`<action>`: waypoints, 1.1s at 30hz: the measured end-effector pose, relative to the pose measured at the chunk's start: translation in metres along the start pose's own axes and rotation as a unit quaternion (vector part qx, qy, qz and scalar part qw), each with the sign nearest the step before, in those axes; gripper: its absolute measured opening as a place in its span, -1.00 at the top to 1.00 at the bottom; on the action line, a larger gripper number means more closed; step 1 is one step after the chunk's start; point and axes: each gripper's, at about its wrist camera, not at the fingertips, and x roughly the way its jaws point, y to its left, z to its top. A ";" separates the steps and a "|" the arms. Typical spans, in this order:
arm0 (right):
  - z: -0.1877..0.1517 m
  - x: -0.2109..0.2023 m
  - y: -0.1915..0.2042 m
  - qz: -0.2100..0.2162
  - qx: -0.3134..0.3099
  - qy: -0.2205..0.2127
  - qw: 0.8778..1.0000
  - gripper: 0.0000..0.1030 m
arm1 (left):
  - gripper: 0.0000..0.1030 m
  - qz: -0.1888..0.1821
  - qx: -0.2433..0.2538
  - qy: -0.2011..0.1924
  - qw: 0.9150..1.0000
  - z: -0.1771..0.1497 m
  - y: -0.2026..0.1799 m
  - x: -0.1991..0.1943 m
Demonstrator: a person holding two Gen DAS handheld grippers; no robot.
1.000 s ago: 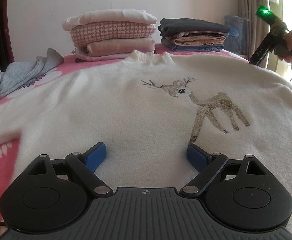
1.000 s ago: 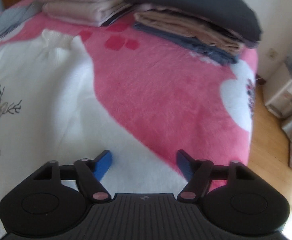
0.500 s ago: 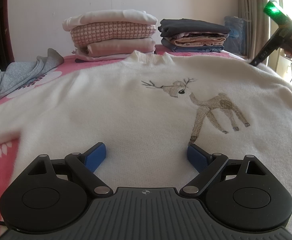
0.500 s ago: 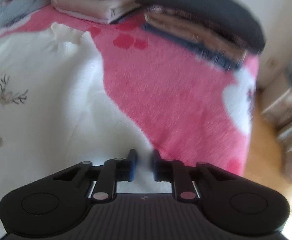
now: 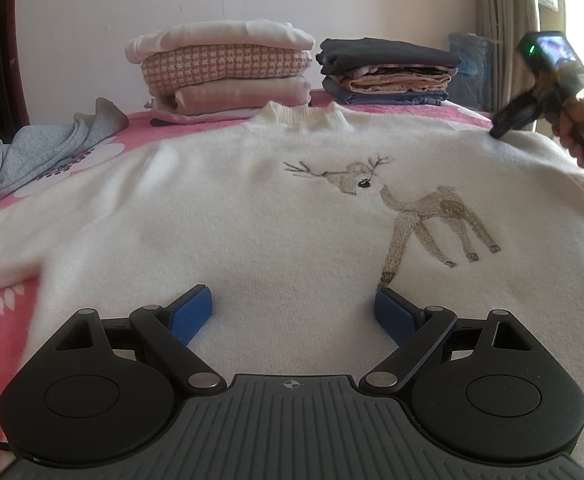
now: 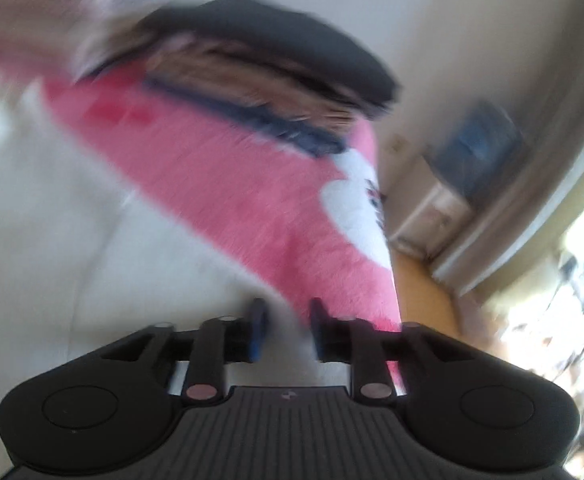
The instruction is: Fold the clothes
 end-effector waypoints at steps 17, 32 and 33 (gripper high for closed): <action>0.035 0.010 0.071 0.169 0.076 0.034 0.982 0.69 | -0.75 0.000 0.000 -0.005 1.000 -0.002 -0.001 0.000; -0.013 -0.102 -0.023 0.152 0.128 0.083 0.977 0.74 | -0.75 -0.004 -0.005 -0.007 1.000 -0.004 0.001 -0.001; -0.022 -0.094 -0.023 0.133 0.123 0.094 0.979 0.74 | -0.75 -0.004 -0.005 -0.007 1.000 -0.004 0.001 -0.001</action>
